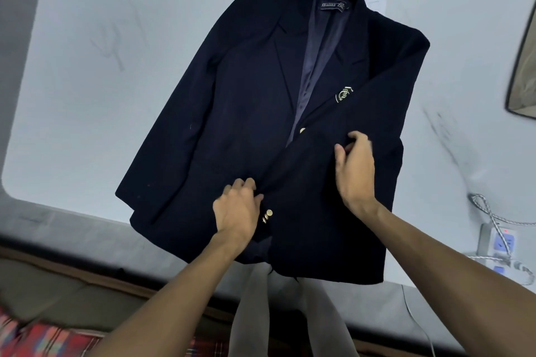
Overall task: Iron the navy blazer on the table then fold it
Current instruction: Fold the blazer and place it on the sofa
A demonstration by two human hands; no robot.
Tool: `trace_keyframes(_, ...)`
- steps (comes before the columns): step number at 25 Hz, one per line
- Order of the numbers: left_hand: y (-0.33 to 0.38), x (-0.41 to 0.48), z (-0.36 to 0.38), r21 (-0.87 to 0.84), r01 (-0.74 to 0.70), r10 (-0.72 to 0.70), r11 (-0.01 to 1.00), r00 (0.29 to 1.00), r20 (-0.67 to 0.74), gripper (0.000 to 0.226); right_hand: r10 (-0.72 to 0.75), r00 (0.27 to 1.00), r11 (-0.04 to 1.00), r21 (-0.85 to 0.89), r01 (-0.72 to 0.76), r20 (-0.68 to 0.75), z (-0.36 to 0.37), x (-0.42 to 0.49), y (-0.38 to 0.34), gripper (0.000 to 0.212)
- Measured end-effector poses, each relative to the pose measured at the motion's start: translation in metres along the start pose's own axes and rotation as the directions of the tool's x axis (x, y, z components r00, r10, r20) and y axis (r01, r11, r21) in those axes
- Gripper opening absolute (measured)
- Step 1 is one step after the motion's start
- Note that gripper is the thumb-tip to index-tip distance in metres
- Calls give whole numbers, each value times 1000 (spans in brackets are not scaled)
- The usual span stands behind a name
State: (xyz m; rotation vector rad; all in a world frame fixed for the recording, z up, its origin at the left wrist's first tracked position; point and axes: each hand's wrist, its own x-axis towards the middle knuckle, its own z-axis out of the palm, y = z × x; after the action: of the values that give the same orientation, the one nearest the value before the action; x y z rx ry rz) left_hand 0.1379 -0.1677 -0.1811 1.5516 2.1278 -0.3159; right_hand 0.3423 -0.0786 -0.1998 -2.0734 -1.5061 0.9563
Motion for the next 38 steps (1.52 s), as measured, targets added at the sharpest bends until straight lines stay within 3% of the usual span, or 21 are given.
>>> trace_keyframes(2, -12, 5, 3, -380, 56, -33, 923, 997, 66, 17, 60, 997, 991, 114, -66, 53, -1, -10, 3, 27)
trace_keyframes(4, -25, 9, -11, -818, 303, -41, 490, 945, 325, 33, 159, 987, 982, 99, -158, -4, -1, -26, 9, 20)
trace_keyframes(5, -32, 9, -18, -859, 408, 1, 309, 903, 429, 33, 275, 960, 956, 124, -267, -52, 0, -32, 9, 19)
trace_keyframes(6, -39, 13, -22, -842, 445, 10, 304, 882, 470, 29, 424, 905, 889, 211, -407, -42, 2, -36, 12, 30)
trace_keyframes(9, -45, 21, -24, -441, 262, -92, 859, 925, 369, 17, 673, 720, 542, 550, -635, 169, 3, -30, 17, 37)
trace_keyframes(10, -40, 21, -24, -344, 222, -100, 912, 936, 338, 27, 670, 717, 501, 594, -630, 195, 1, -26, 15, 29)
trace_keyframes(11, -38, 21, -24, -359, 193, -63, 913, 937, 342, 32, 654, 734, 498, 626, -601, 184, -2, -23, 13, 22)
trace_keyframes(13, -36, 20, -23, -660, 262, 3, 704, 928, 372, 26, 631, 770, 519, 687, -508, 93, -9, -22, 8, 22)
trace_keyframes(14, -37, 18, -21, -701, 245, 34, 669, 933, 358, 23, 635, 771, 546, 681, -488, 43, -14, -23, 6, 26)
trace_keyframes(17, -51, 14, -17, -389, 87, -3, 917, 978, 211, 15, 672, 733, 711, 370, -598, -106, -16, -31, 4, 28)
trace_keyframes(19, -62, 16, -18, -356, 39, -28, 934, 999, 38, 25, 454, 869, 890, 143, -433, -197, -5, -36, -11, 36)
trace_keyframes(21, -78, 23, -30, -378, 42, -115, 925, 978, -174, 32, 91, 996, 994, -61, -92, -25, 19, -36, -33, 32)
trace_keyframes(22, -92, 31, -38, -354, 81, -186, 932, 944, -272, 39, -50, 992, 987, -146, 67, 118, 33, -35, -45, 27)
trace_keyframes(24, -129, 50, -56, -394, 217, -353, 893, 880, -317, 58, -226, 927, 933, -208, 295, 300, 59, -29, -68, 18)
trace_keyframes(26, -174, 75, -63, -464, 339, -464, 818, 866, -185, 66, -393, 863, 873, -165, 459, 317, 84, -20, -95, 31)
trace_keyframes(28, -204, 95, -69, -455, 394, -446, 799, 895, -8, 52, -508, 729, 732, -216, 646, 458, 106, -15, -117, 50)
trace_keyframes(31, -219, 112, -83, -375, 387, -364, 842, 922, 134, 33, -313, 618, 603, -352, 716, 721, 136, -3, -131, 58)
trace_keyframes(33, -214, 107, -110, -347, 324, -344, 880, 939, 5, 33, -225, 645, 672, -363, 645, 730, 136, 1, -139, 53)
trace_keyframes(34, -210, 101, -132, -325, 285, -331, 902, 939, -95, 31, -186, 678, 799, -292, 525, 712, 131, 2, -148, 47)
trace_keyframes(36, -190, 84, -184, -260, 202, -256, 944, 946, -198, 27, -45, 724, 998, 68, -2, 688, 113, 7, -170, 39)
trace_keyframes(38, -151, 62, -227, -187, 5, -39, 982, 983, -178, 21, -10, 680, 789, 423, -446, 734, 80, 20, -191, 47)
